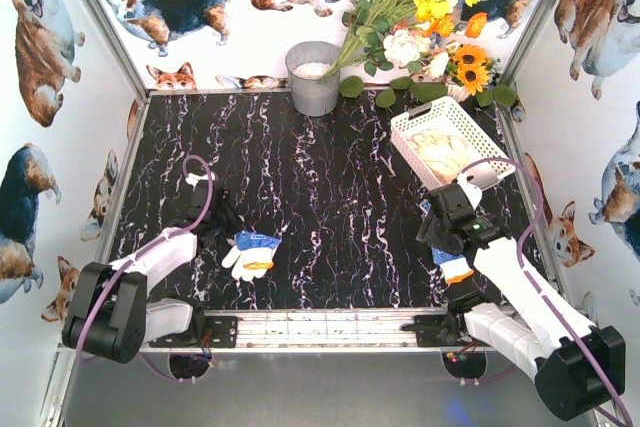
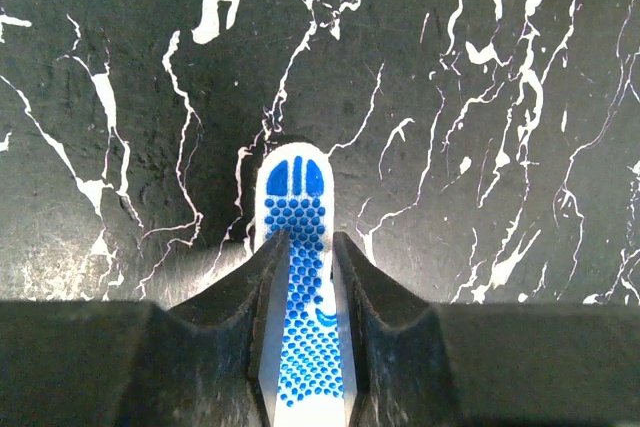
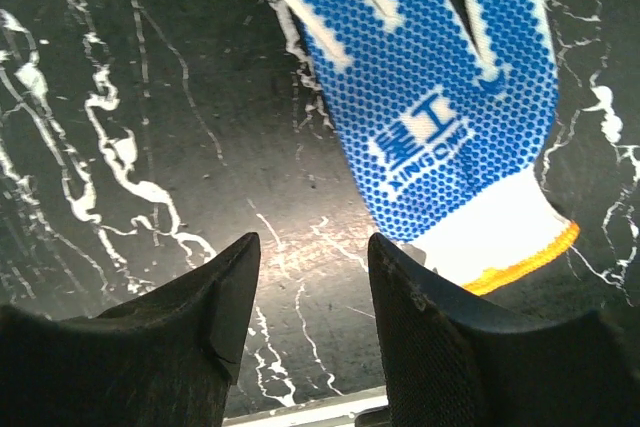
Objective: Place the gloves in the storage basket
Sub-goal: Adjust the glove at the center of the board.
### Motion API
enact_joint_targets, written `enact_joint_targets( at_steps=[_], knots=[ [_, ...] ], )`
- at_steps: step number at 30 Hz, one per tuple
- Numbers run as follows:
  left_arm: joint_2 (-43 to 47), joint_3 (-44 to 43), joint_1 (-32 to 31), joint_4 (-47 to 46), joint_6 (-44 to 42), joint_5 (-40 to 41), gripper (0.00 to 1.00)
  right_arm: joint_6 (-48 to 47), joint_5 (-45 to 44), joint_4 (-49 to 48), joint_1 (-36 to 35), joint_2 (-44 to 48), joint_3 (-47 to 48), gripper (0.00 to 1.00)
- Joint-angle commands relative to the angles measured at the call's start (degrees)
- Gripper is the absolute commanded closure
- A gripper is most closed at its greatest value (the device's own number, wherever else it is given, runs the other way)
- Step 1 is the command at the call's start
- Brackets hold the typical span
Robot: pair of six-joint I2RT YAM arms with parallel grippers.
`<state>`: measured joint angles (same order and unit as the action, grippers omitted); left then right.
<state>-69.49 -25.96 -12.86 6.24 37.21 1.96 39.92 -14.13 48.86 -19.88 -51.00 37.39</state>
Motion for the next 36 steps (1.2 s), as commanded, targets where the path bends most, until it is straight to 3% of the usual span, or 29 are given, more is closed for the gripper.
enact_joint_targets(
  at_steps=[1,4,10,16,22,23,25,27,36],
  knots=[
    [-1.5,-0.3,1.1,-2.6,-1.1,-0.5,0.82,2.7,-5.5,-2.1,0.2,1.0,-1.0,0.5],
    [-2.3,0.3,1.3,-3.9,-0.8,-1.5,0.85,2.8,-4.1,-3.2,0.3,0.0,-1.5,0.5],
    [-3.2,0.7,1.3,-5.7,-0.6,-3.5,1.0,3.3,-2.5,-4.3,0.3,-0.8,-1.3,0.5],
    [1.2,-0.7,1.3,-6.1,-2.7,-8.6,1.0,3.2,-2.5,-4.1,0.3,0.6,-1.1,0.51],
    [7.3,-2.4,1.3,2.7,-4.6,-8.2,1.0,3.3,-1.2,-4.4,0.3,0.9,-1.2,0.5],
    [8.3,-2.4,1.3,4.5,-4.8,-7.7,0.99,3.2,-0.8,-4.6,0.3,0.8,-1.3,0.5],
    [9.5,-2.5,1.3,8.9,-4.8,-7.1,0.81,3.0,0.0,-5.1,0.3,0.6,-1.4,0.5],
    [10.5,-1.8,1.2,11.6,-3.9,-8.5,0.75,3.0,0.5,-5.5,0.3,0.2,-1.4,0.5],
    [17.9,5.2,-0.9,15.1,3.6,-14.6,0.66,3.1,2.9,-7.9,0.3,-1.2,-2.0,0.51]
  ],
)
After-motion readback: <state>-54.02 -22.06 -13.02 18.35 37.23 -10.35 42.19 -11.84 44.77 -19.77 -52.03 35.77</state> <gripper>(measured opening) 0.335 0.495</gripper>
